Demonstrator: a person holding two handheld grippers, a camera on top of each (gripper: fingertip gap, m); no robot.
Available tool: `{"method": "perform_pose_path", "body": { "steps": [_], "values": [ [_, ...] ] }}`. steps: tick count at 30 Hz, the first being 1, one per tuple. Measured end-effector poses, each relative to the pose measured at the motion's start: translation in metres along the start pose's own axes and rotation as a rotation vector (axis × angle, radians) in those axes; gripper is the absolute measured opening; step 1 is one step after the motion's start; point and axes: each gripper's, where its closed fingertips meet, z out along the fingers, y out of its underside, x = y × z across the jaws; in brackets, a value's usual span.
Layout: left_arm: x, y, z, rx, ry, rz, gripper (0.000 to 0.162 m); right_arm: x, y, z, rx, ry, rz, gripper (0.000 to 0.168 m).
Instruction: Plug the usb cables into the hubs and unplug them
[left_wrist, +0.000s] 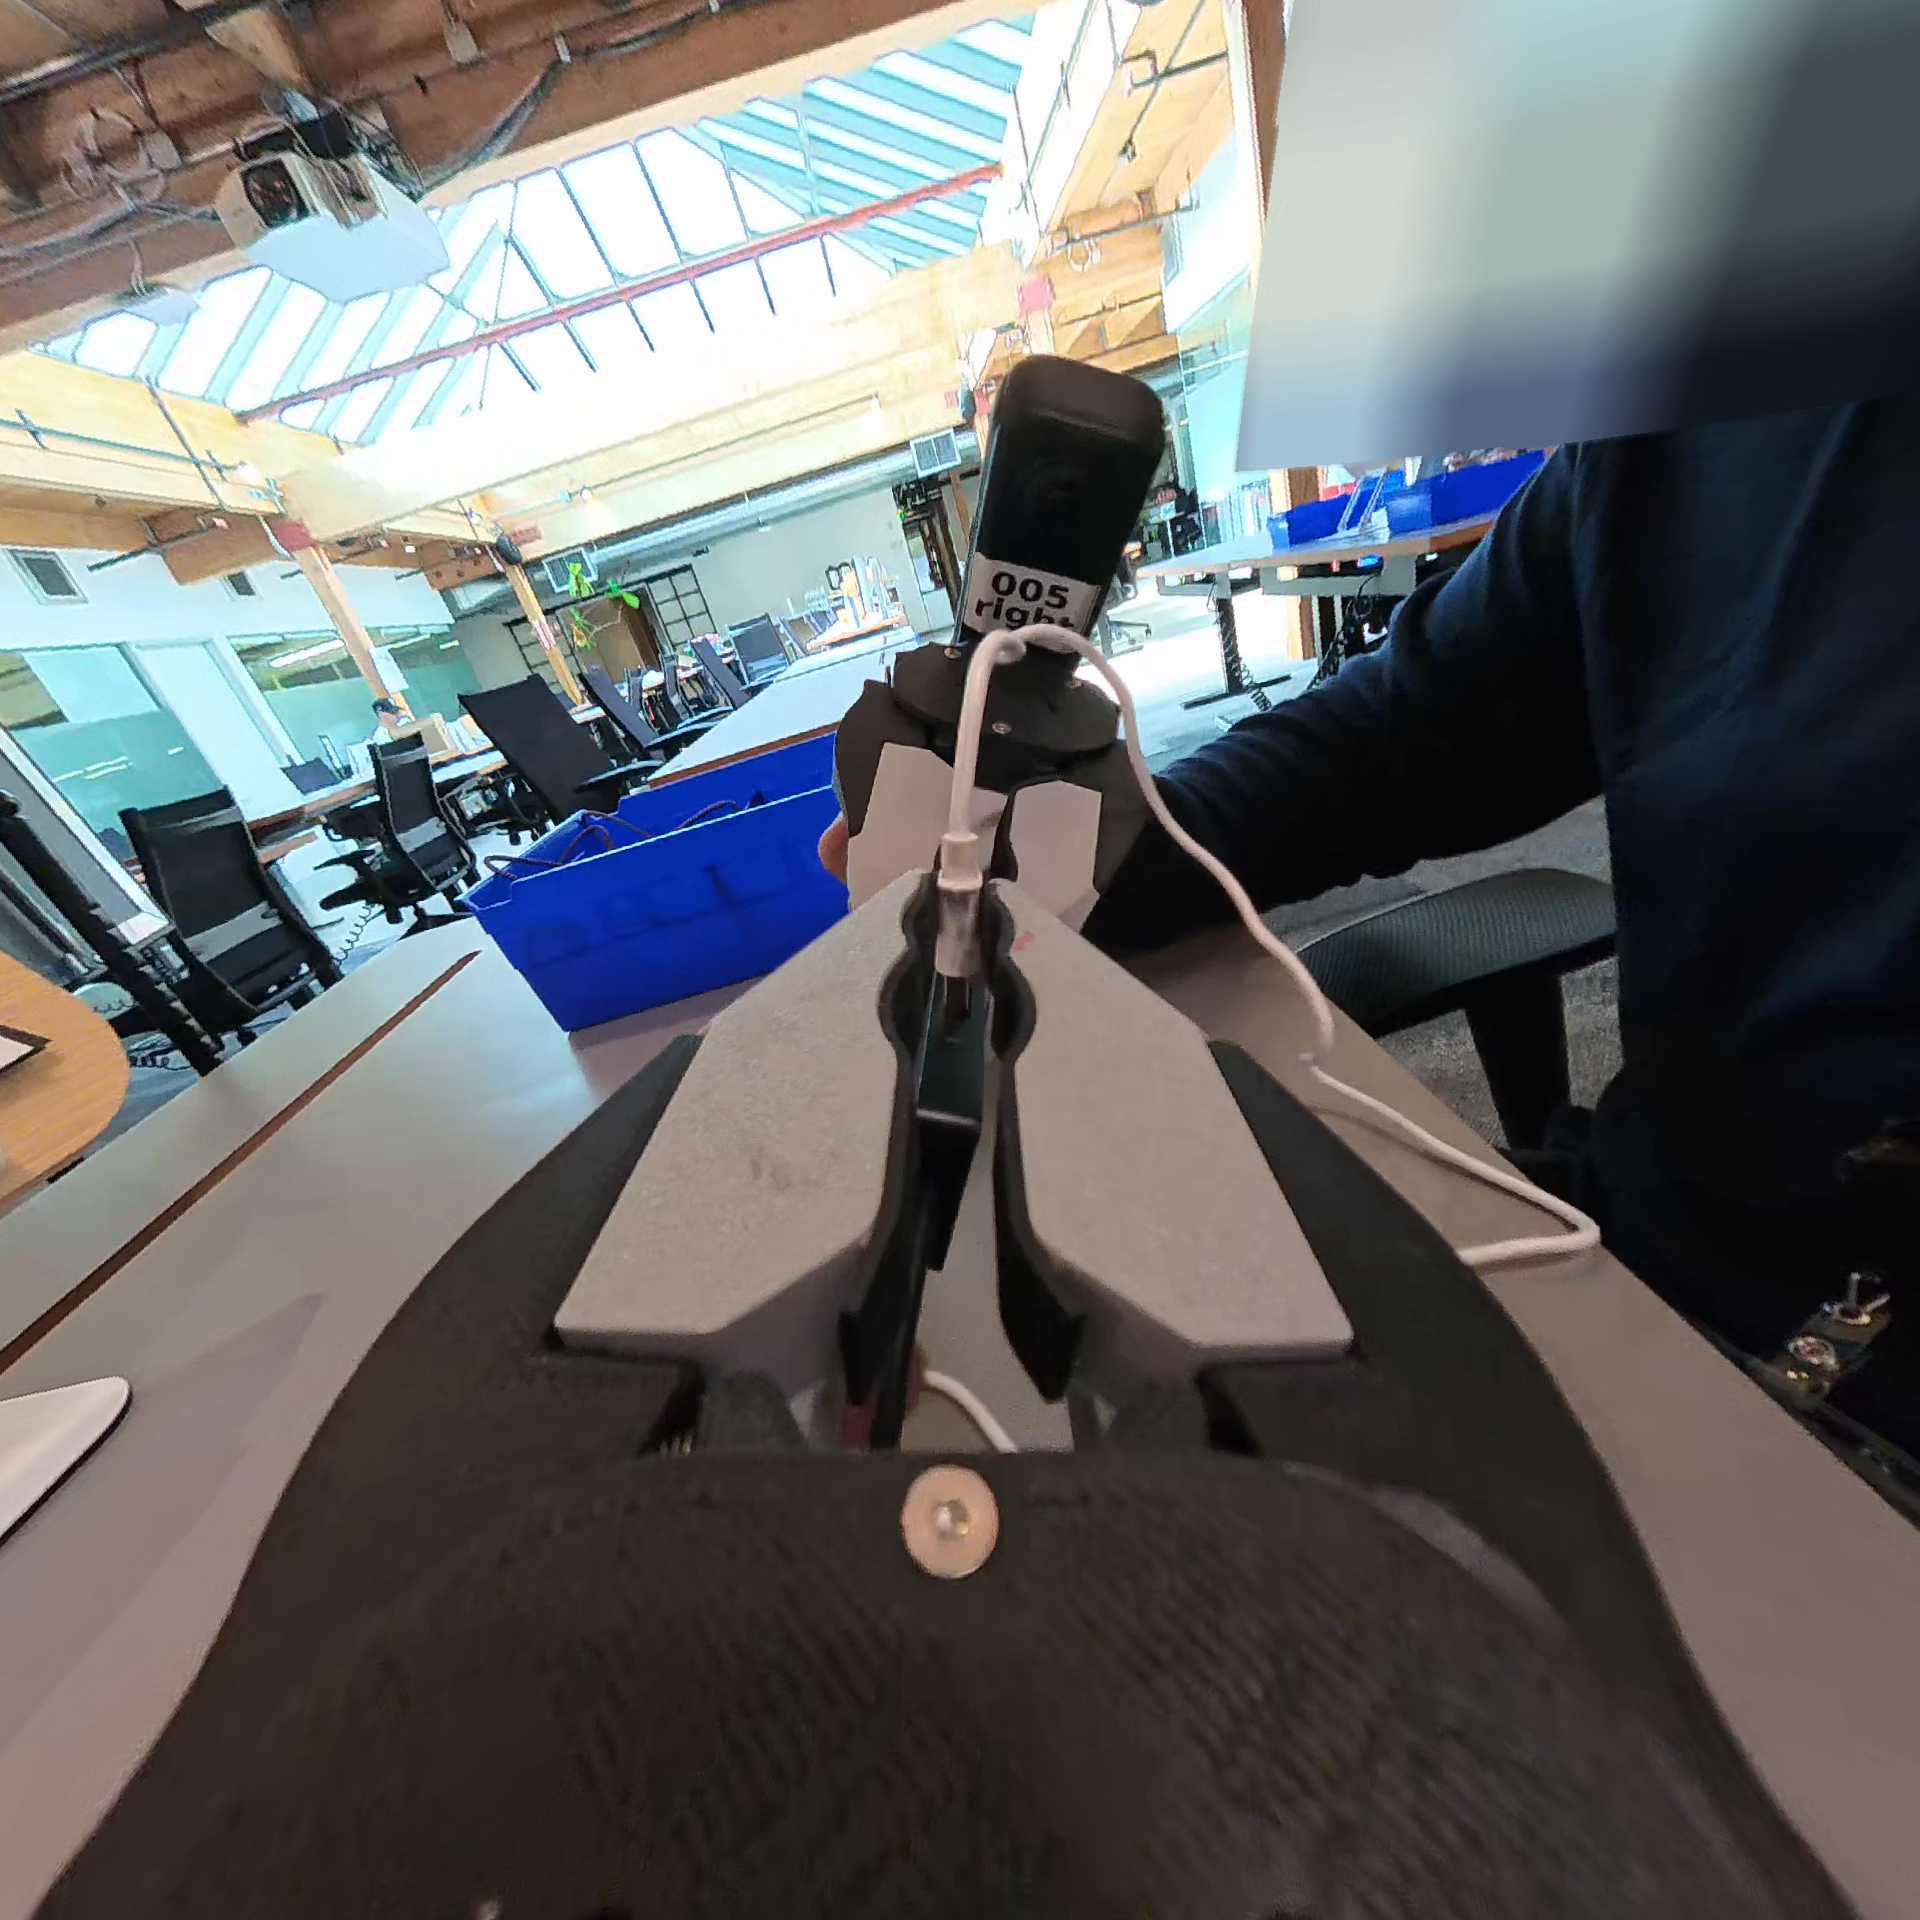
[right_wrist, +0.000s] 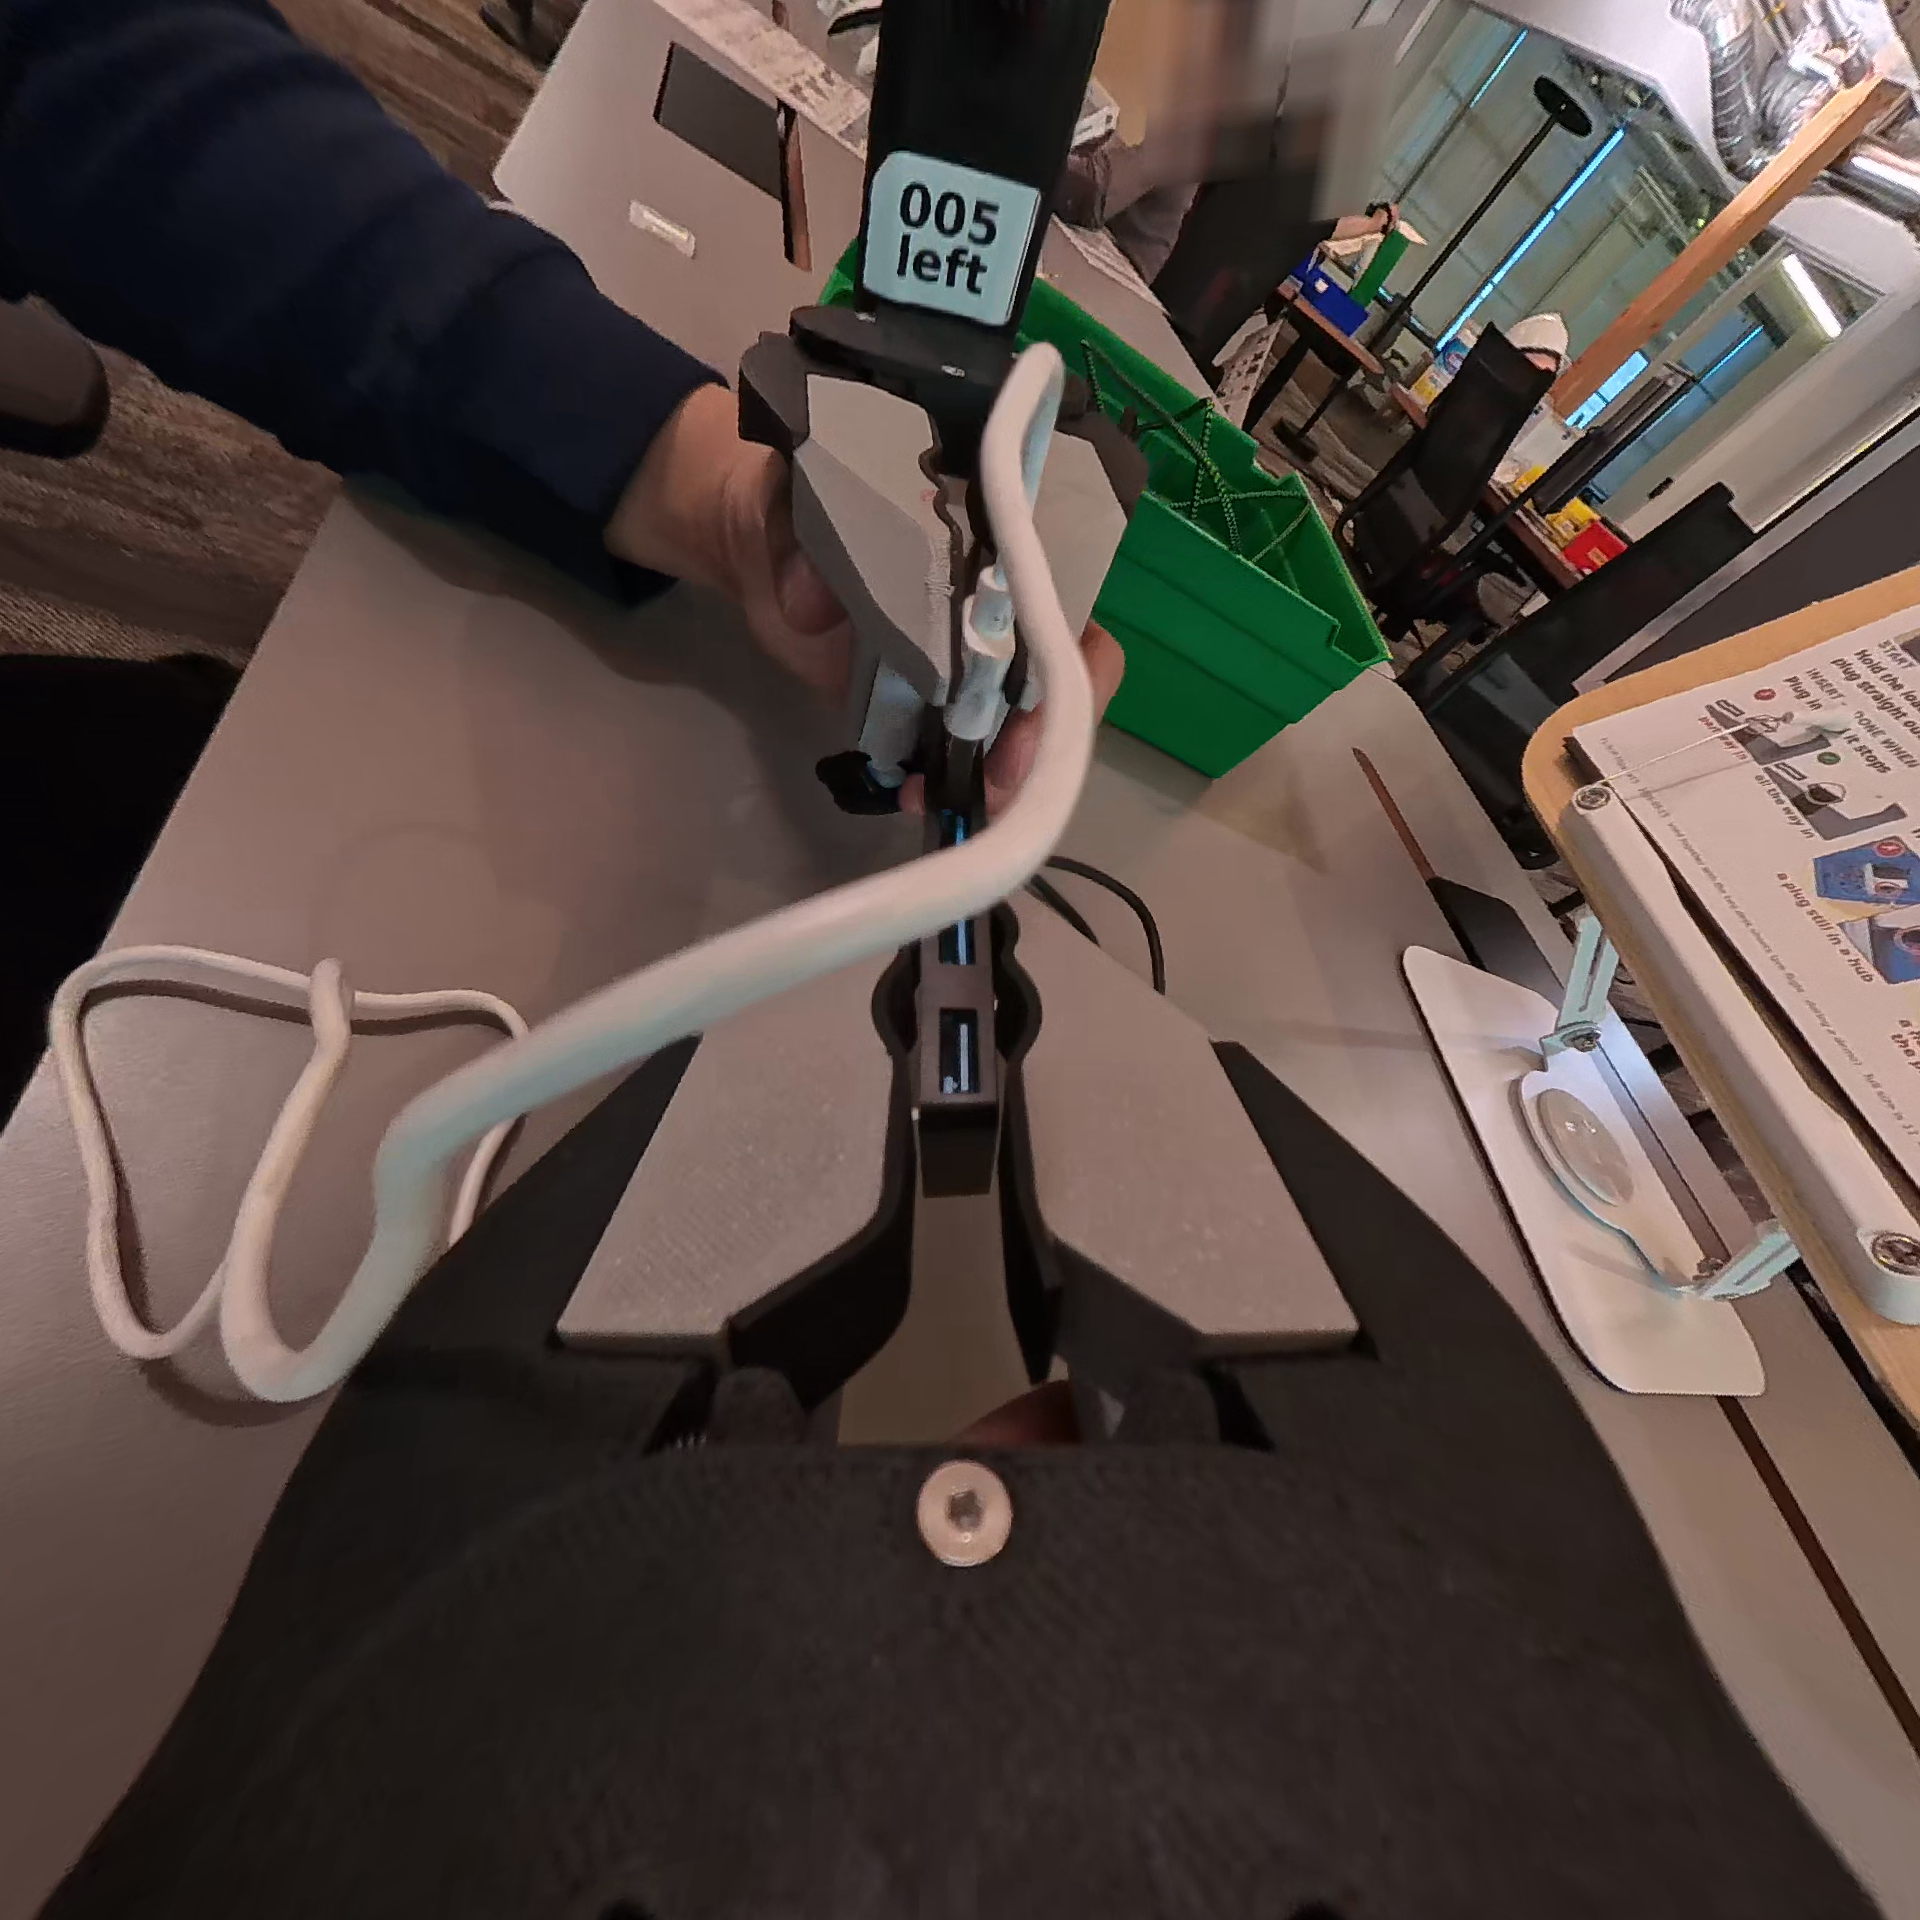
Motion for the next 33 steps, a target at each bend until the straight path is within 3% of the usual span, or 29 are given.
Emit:
{"method": "perform_pose_path", "body": {
  "steps": [18,33],
  "values": [
    [-0.005,-0.017,-0.001,0.111,0.003,-0.133,0.004,0.002,-0.018,-0.005,0.118,-0.031,0.116,0.007],
    [0.011,-0.018,0.017,0.105,0.051,-0.127,0.004,-0.009,-0.029,0.010,0.175,-0.063,0.138,0.007]
  ]
}}
